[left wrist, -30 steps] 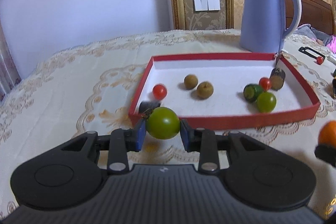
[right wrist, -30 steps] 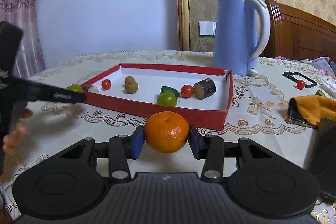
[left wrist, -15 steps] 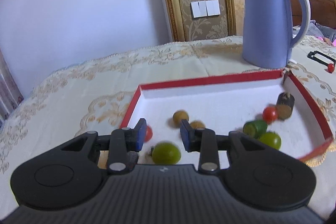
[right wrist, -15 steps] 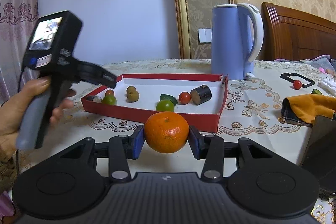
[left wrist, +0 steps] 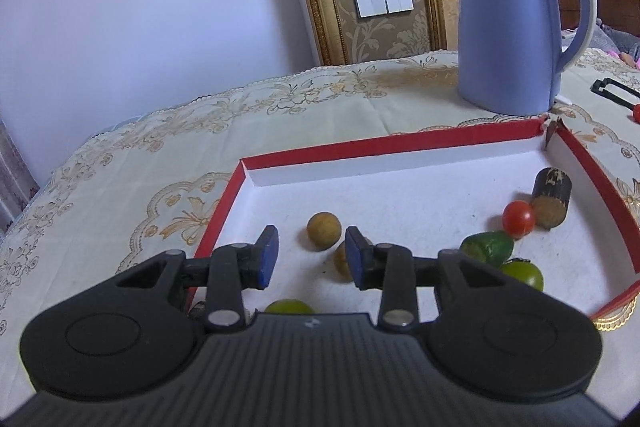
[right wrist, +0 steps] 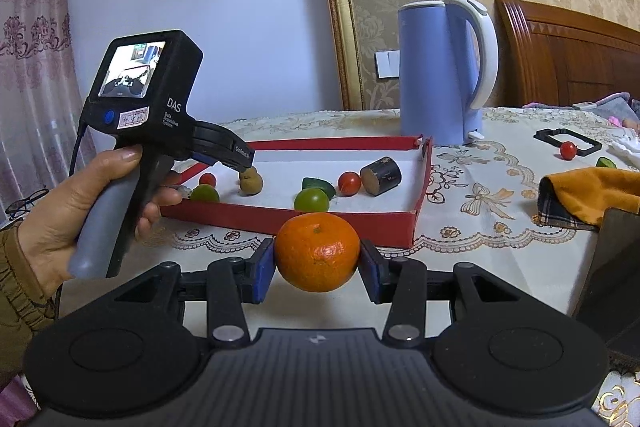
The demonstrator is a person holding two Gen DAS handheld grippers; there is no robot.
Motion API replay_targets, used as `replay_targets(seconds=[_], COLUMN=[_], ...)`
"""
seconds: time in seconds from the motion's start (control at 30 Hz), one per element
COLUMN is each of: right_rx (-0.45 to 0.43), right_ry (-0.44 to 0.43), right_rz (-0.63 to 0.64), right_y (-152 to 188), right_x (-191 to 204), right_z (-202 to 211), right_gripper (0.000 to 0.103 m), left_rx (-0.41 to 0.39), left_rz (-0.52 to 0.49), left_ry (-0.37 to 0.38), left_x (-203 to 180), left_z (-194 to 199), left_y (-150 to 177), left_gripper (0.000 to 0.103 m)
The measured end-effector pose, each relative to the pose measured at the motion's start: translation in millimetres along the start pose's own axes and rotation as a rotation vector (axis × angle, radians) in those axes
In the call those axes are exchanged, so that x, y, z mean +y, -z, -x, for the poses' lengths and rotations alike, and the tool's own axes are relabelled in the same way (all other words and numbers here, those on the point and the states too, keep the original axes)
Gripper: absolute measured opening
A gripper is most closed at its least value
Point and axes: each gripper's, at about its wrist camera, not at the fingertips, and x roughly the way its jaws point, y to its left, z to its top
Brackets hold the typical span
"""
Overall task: Organize fruits
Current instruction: 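Drop the green tomato in the tray with the left tool while the right tool holds the mandarin, then carry the orange mandarin into the tray and open the right tool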
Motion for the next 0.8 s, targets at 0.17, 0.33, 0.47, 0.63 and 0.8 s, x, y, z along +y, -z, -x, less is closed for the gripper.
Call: replay_targets(seconds=[0.17, 0.33, 0.47, 0.63, 0.8], right_rx=[0.001, 0.009, 0.009, -0.003, -0.011], right_ry=[0.002, 0.008, 0.006, 0.005, 0.015], right_rz=[0.005, 0.012, 0.036, 0.063, 0.09], right_y=[0, -1, -3, -10, -22], right_x=[3, 8, 18, 30, 37], right_z=[-1, -6, -10, -12, -20], right_gripper=[0.044, 0.044, 0.044, 0.044, 0.044], left_rx=[-0.016, -0.043, -0.033, -0.041, -0.018], left_rz=[0.063, 0.121, 0.159, 0.184, 0.192], left_ry=[-0.019, -0.035, -0.022, -0.041, -0.024], left_x=[27, 58, 73, 83, 83], left_z=[20, 47, 61, 73, 71], left_y=[10, 35, 57, 81, 93], left_gripper=[0.073, 0.088, 0.089, 0.098, 0.098])
